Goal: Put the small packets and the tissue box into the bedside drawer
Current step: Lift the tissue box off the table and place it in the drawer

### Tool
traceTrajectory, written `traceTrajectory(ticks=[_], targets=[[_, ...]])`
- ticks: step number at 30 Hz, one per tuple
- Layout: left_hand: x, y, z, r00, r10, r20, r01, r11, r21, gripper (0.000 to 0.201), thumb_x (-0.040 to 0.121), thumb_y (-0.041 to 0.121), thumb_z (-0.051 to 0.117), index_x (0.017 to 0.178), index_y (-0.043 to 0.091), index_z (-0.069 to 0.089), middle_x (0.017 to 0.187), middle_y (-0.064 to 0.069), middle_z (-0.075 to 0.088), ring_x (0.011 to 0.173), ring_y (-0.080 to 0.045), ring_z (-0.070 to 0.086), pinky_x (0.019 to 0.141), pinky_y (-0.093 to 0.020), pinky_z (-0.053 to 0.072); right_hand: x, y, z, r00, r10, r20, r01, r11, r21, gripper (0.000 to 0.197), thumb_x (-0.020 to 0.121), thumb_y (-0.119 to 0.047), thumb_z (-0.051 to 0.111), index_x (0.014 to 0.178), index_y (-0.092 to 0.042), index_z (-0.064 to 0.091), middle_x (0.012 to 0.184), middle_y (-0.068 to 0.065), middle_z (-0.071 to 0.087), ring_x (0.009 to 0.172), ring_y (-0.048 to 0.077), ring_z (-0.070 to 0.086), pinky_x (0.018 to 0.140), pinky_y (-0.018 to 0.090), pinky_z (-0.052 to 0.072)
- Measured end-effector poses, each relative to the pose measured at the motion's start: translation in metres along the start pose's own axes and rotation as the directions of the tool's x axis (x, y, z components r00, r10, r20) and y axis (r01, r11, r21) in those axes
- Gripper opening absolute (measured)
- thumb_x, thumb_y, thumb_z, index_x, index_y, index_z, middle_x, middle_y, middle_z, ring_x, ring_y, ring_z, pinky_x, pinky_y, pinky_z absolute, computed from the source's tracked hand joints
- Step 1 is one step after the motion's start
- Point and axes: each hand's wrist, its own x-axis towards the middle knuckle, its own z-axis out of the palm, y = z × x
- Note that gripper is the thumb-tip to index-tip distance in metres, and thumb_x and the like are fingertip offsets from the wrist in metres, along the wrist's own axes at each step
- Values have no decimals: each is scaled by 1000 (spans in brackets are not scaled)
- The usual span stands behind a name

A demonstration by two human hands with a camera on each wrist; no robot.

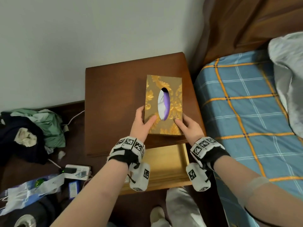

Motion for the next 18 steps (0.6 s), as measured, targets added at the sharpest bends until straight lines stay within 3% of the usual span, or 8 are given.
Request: traceTrajectory(ticks=[2,4,8,9,11,12,14,18], targets=[[-21,-1,-6,1000,-8,-8,7,998,-59,46,92,22,56,132,19,34,121,2,49,113,-13,49,91,-22,40,-28,6,9,999,-30,41,23,989,145,56,93,-24,51,145,-22,32,130,-9,52,118,5,49,104,23,38],[-42,-2,-13,999,-24,24,26,993,-112,35,93,21,55,121,24,34,122,0,46,112,-11,48,91,-24,39,-53,13,23,996,-40,78,12,945,327,63,91,-16,55,147,-25,26,133,-7,50,116,5,50,100,23,44],[-85,-13,-26,995,-59,79,71,985,-159,34,89,22,60,110,27,33,127,-8,48,124,-21,46,99,-33,38,-90,21,38,998,46,53,-66,868,492,71,86,-21,62,144,-41,25,145,-3,44,128,25,47,103,53,43],[-94,-17,-29,994,-72,76,84,983,-161,38,85,28,63,109,27,34,127,-8,48,125,-26,48,103,-40,41,-95,23,38,999,32,43,-50,859,509,69,85,-18,63,141,-42,31,140,-2,49,125,26,51,100,52,47],[-111,-22,-38,993,-100,63,108,982,-154,53,72,44,66,111,27,36,128,-8,50,124,-30,51,106,-50,43,-103,21,33,998,-45,46,15,860,511,60,84,-10,65,127,-47,45,124,-7,60,113,18,61,88,37,57],[-118,-26,-42,991,-118,60,126,980,-157,61,66,50,66,115,27,36,131,-9,51,122,-30,53,104,-53,45,-105,20,30,994,-87,67,43,871,490,57,83,-7,65,118,-49,49,117,-10,62,106,13,64,83,29,59],[-125,-34,-51,985,-161,54,169,964,-207,73,61,58,64,122,32,34,137,-11,50,120,-31,56,101,-53,48,-108,21,22,981,-149,124,83,900,427,56,82,-4,65,109,-52,53,111,-15,65,99,9,66,81,27,60],[-127,-36,-71,981,-193,36,193,911,-365,80,77,48,61,143,41,16,146,-7,44,126,-34,51,102,-61,42,-112,26,12,950,-174,260,69,927,368,56,83,1,61,110,-48,54,107,-14,65,85,0,70,69,24,61]])
